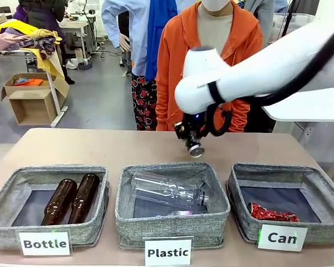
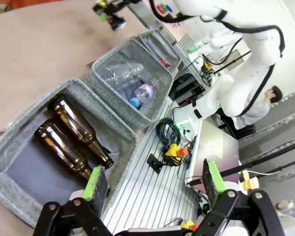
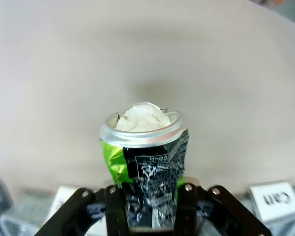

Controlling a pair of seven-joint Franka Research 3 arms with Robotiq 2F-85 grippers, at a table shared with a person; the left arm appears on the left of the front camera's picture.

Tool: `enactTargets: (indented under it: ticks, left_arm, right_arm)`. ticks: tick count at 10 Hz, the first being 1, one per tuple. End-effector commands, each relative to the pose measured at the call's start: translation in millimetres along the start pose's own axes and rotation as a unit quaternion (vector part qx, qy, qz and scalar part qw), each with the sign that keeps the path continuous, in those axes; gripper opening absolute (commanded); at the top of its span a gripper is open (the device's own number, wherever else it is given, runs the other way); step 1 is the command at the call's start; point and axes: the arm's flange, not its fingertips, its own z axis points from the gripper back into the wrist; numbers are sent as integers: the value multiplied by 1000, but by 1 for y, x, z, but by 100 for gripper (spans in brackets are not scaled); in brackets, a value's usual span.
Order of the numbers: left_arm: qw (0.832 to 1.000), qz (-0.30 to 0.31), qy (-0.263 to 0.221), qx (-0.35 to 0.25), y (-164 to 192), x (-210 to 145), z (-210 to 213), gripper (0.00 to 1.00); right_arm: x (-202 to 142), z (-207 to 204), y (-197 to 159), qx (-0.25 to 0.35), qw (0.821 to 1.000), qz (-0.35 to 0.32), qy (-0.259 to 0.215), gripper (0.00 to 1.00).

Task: Sort the can waste into the basket.
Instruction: Pick up the can waste from the table and place it in the right Fabric basket.

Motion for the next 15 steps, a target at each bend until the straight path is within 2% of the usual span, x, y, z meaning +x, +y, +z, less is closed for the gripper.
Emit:
enactTargets:
  ticks: [1, 3, 5, 6, 8, 10, 11, 12, 13, 14, 15]
  left_arm:
    - [1000, 5, 2, -1, -4, 1, 1, 100]
    - [1000, 5, 2, -1, -4, 1, 1, 100]
    - [1000, 5, 2, -1, -4, 1, 1, 100]
    - [1000, 5, 2, -1, -4, 1, 1, 100]
    - [1000, 5, 2, -1, -4, 1, 1, 100]
    - [1000, 5, 2, -1, -4, 1, 1, 100]
    - [1000, 5, 2, -1, -4, 1, 1, 100]
    - [1000, 5, 2, -1, -4, 1, 1, 100]
    - [1000, 5, 2, -1, -4, 1, 1, 100]
    - [1000, 5, 2, -1, -4, 1, 1, 100]
    - [1000, 5, 2, -1, -4, 1, 1, 100]
  right_arm:
    - [-61, 58, -45, -5, 999, 32, -9, 0]
    - [-118, 102, -75, 33, 991, 129, 19, 0]
    - [-170, 116, -106, 68, 974, 213, 42, 0]
    - [-192, 112, -127, 65, 965, 251, 47, 0]
    - [-224, 86, -166, 29, 915, 390, 98, 0]
    - [-241, 67, -191, 19, 857, 506, 91, 0]
    - [-243, 61, -201, 21, 845, 529, 68, 0]
    - [-243, 56, -205, 4, 850, 525, 47, 0]
    - [-243, 53, -207, -16, 842, 538, 31, 0]
    - [-242, 52, -208, -21, 831, 556, 21, 0]
    - [-239, 51, -210, -20, 829, 558, 21, 0]
